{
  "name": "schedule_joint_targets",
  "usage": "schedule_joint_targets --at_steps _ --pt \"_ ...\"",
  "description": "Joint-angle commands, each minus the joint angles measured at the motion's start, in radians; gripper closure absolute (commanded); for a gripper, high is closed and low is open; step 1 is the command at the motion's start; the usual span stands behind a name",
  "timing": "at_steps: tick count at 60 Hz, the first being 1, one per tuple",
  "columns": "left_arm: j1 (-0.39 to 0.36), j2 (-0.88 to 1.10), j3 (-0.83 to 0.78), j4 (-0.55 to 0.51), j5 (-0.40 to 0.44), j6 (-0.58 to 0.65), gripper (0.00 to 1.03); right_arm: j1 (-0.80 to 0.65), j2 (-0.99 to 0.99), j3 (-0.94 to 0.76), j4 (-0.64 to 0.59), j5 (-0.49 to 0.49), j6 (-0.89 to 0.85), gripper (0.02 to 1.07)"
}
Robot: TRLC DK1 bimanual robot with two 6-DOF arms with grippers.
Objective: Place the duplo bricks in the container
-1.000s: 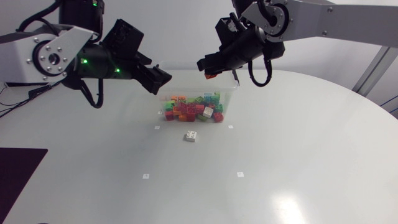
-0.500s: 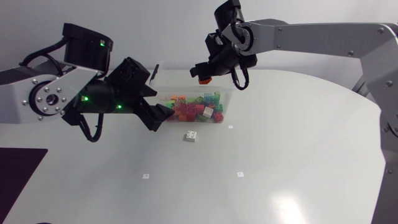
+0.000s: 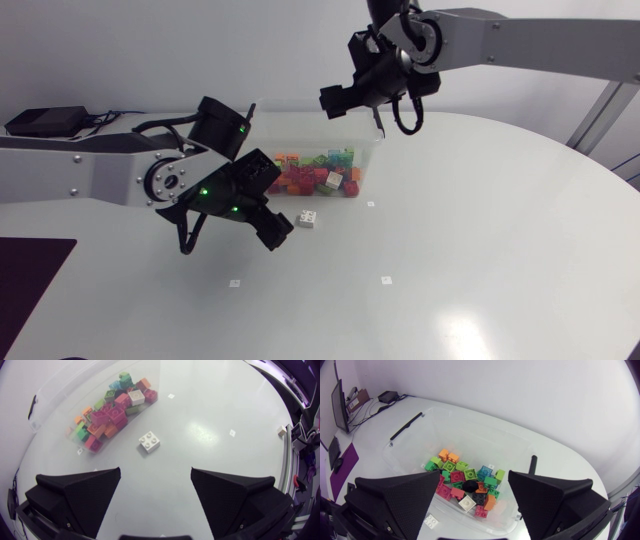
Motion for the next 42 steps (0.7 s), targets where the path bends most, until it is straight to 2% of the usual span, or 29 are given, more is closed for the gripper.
schedule_joint_targets --at_steps 1,11,21,28,42 --pt "-0.022 0.051 0.066 -0.024 -0.024 -0.069 0.07 -0.008 -0.090 -0.072 0.014 0.022 0.009 0.07" --pt "-0.072 0.127 0.136 -0.058 -0.090 -0.148 0.08 -0.011 -0.228 -0.214 0.045 0.055 0.035 0.07" --pt "-0.098 0.249 0.222 -0.090 -0.139 -0.237 0.08 -0.015 -0.397 -0.407 0.123 0.147 0.043 0.07" --pt "-0.106 0.321 0.270 -0.099 -0.171 -0.281 0.08 -0.019 -0.483 -0.499 0.136 0.211 0.044 0.07" --pt "-0.115 0.415 0.349 -0.104 -0.200 -0.338 0.09 -0.062 -0.607 -0.654 0.178 0.223 0.029 0.07"
